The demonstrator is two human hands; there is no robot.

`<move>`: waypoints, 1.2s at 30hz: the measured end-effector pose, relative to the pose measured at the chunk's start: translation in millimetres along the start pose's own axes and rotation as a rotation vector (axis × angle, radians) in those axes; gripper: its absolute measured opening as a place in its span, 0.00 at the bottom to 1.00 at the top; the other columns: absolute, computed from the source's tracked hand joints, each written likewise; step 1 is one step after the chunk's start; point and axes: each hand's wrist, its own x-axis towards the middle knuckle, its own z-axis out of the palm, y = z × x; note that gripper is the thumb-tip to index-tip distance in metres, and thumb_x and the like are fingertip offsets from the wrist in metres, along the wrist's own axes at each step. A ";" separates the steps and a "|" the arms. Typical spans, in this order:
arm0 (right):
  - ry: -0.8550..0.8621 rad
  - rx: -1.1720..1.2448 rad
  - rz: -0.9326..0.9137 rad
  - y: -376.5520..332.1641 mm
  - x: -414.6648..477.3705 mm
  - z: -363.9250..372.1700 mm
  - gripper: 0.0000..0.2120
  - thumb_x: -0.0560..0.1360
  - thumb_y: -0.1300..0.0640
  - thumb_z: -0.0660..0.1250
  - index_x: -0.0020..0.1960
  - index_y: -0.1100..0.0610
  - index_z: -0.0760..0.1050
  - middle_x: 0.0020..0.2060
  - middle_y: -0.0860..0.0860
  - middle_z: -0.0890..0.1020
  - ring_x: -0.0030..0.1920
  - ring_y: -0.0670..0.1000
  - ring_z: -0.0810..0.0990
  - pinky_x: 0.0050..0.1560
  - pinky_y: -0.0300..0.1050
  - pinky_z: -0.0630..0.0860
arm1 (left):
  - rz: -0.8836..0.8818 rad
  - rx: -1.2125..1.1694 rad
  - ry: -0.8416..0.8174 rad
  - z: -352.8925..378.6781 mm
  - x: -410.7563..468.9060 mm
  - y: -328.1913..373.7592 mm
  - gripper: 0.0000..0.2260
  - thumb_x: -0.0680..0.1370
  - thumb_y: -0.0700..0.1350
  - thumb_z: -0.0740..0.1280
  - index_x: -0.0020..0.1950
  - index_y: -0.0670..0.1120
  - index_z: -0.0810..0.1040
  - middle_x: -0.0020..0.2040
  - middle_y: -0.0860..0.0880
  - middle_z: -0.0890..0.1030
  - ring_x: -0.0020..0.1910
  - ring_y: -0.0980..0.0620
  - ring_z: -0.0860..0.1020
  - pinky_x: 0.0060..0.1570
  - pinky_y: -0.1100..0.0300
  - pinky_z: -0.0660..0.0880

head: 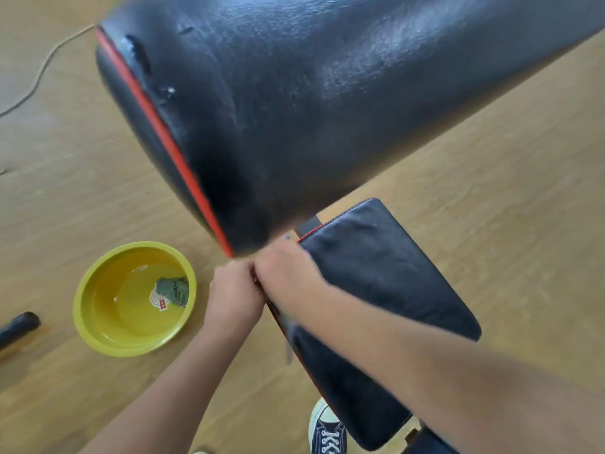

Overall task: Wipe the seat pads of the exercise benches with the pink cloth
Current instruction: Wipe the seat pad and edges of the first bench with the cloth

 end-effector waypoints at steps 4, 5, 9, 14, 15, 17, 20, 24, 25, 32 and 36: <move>0.212 -0.156 -0.194 86.2 -2.6 5.2 0.11 0.71 0.63 0.62 0.48 0.58 0.82 0.45 0.56 0.83 0.47 0.60 0.81 0.46 0.54 0.82 | -0.008 -0.069 -0.029 -2.9 2.0 -3.0 0.07 0.66 0.48 0.81 0.38 0.54 0.83 0.38 0.55 0.85 0.38 0.52 0.83 0.35 0.56 0.76; 0.314 -0.207 -0.129 123.6 -2.7 2.5 0.08 0.67 0.65 0.66 0.42 0.59 0.82 0.39 0.56 0.83 0.42 0.60 0.81 0.39 0.52 0.81 | -0.013 -0.076 -0.042 -3.5 3.5 -2.2 0.08 0.66 0.50 0.81 0.39 0.54 0.84 0.38 0.55 0.84 0.38 0.53 0.82 0.34 0.57 0.74; 0.290 -0.120 0.076 139.7 -5.4 -0.3 0.16 0.52 0.75 0.66 0.35 0.61 0.78 0.29 0.55 0.79 0.31 0.56 0.73 0.28 0.46 0.69 | -0.014 -0.054 -0.050 -3.0 6.7 0.3 0.10 0.65 0.52 0.82 0.39 0.54 0.83 0.39 0.54 0.84 0.39 0.52 0.82 0.35 0.58 0.73; 0.145 0.099 -0.296 97.5 -1.9 1.4 0.11 0.66 0.67 0.69 0.45 0.55 0.81 0.44 0.55 0.83 0.47 0.60 0.80 0.48 0.53 0.79 | -0.003 -0.039 -0.038 -2.3 3.5 2.1 0.08 0.66 0.48 0.81 0.40 0.52 0.85 0.38 0.56 0.83 0.41 0.49 0.83 0.37 0.56 0.72; 0.180 0.180 -0.182 120.9 2.1 -1.7 0.07 0.69 0.62 0.68 0.41 0.51 0.80 0.42 0.54 0.83 0.46 0.59 0.80 0.46 0.52 0.79 | -0.015 -0.036 -0.029 -2.4 3.3 2.3 0.09 0.66 0.48 0.81 0.42 0.50 0.86 0.40 0.54 0.85 0.42 0.48 0.83 0.38 0.55 0.73; 0.181 0.297 0.209 171.7 6.8 -6.5 0.16 0.75 0.48 0.66 0.29 0.46 0.71 0.35 0.52 0.77 0.41 0.56 0.75 0.41 0.48 0.73 | -0.036 -0.025 -0.011 -1.1 3.9 -0.3 0.11 0.66 0.49 0.82 0.45 0.49 0.87 0.45 0.52 0.86 0.44 0.48 0.83 0.40 0.55 0.74; 0.316 0.748 0.612 209.4 -3.4 6.5 0.25 0.73 0.44 0.75 0.25 0.56 0.71 0.29 0.52 0.66 0.34 0.50 0.64 0.33 0.43 0.59 | -0.055 -0.020 -0.005 3.2 4.7 -0.5 0.11 0.67 0.48 0.82 0.46 0.48 0.87 0.47 0.50 0.86 0.45 0.48 0.82 0.41 0.55 0.73; 0.362 0.855 0.750 207.1 -34.5 19.7 0.22 0.77 0.48 0.71 0.29 0.58 0.74 0.25 0.50 0.67 0.31 0.51 0.64 0.31 0.44 0.59 | -0.075 -0.005 -0.007 2.7 2.4 3.1 0.13 0.66 0.49 0.82 0.48 0.48 0.87 0.47 0.48 0.87 0.46 0.46 0.82 0.42 0.54 0.73; 0.355 0.857 0.808 210.2 -42.7 20.8 0.24 0.78 0.49 0.70 0.27 0.55 0.70 0.25 0.50 0.67 0.31 0.52 0.64 0.31 0.45 0.60 | -0.068 0.003 -0.006 2.7 2.0 4.3 0.13 0.66 0.49 0.82 0.48 0.48 0.87 0.47 0.48 0.87 0.45 0.46 0.82 0.42 0.54 0.74; 0.208 1.085 0.921 221.4 -128.3 35.4 0.24 0.77 0.52 0.72 0.29 0.54 0.65 0.26 0.48 0.65 0.28 0.47 0.62 0.28 0.43 0.57 | -0.067 -0.005 -0.020 0.2 3.4 8.2 0.10 0.66 0.48 0.82 0.44 0.49 0.86 0.43 0.50 0.84 0.44 0.46 0.81 0.44 0.53 0.76; 0.159 0.973 0.879 225.8 -110.4 20.6 0.22 0.76 0.53 0.74 0.30 0.57 0.67 0.27 0.51 0.65 0.28 0.48 0.64 0.28 0.43 0.58 | -0.068 -0.013 -0.029 -1.2 0.9 9.4 0.09 0.67 0.47 0.82 0.42 0.49 0.85 0.42 0.50 0.85 0.38 0.51 0.79 0.36 0.56 0.71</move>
